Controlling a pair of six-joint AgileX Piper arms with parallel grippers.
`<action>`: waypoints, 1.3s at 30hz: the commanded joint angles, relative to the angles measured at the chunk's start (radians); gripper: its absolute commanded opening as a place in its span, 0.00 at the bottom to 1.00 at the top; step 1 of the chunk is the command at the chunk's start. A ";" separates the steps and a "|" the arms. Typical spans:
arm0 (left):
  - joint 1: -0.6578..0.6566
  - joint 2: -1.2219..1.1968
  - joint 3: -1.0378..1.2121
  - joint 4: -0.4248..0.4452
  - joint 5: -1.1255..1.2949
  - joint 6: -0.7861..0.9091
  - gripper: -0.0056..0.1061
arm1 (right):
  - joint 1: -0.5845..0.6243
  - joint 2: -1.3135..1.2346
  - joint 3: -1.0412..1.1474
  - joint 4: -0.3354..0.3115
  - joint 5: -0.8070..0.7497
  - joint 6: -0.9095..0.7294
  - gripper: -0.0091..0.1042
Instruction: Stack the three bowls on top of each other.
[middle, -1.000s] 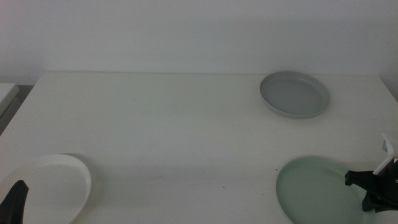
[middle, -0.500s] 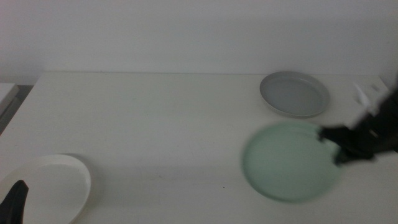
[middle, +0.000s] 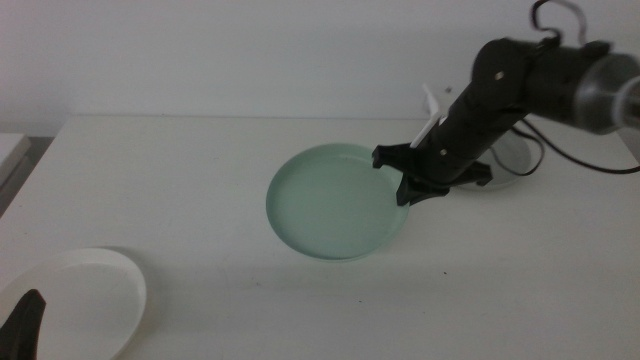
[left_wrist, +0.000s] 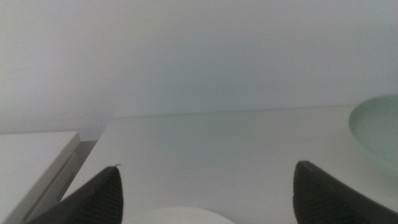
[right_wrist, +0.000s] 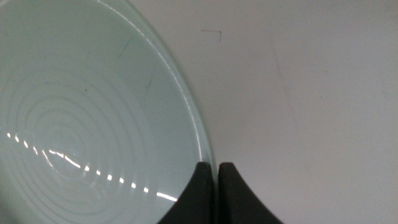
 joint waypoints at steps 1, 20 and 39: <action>0.001 -0.004 0.001 -0.002 -0.013 -0.003 0.89 | 0.004 0.042 -0.033 0.005 0.005 -0.011 0.06; 0.001 -0.004 0.001 -0.002 -0.013 -0.003 0.89 | 0.006 0.153 -0.037 -0.026 0.001 -0.011 0.16; 0.001 -0.004 0.001 -0.002 -0.013 -0.003 0.89 | -0.155 -0.088 -0.211 -0.279 0.082 -0.060 0.90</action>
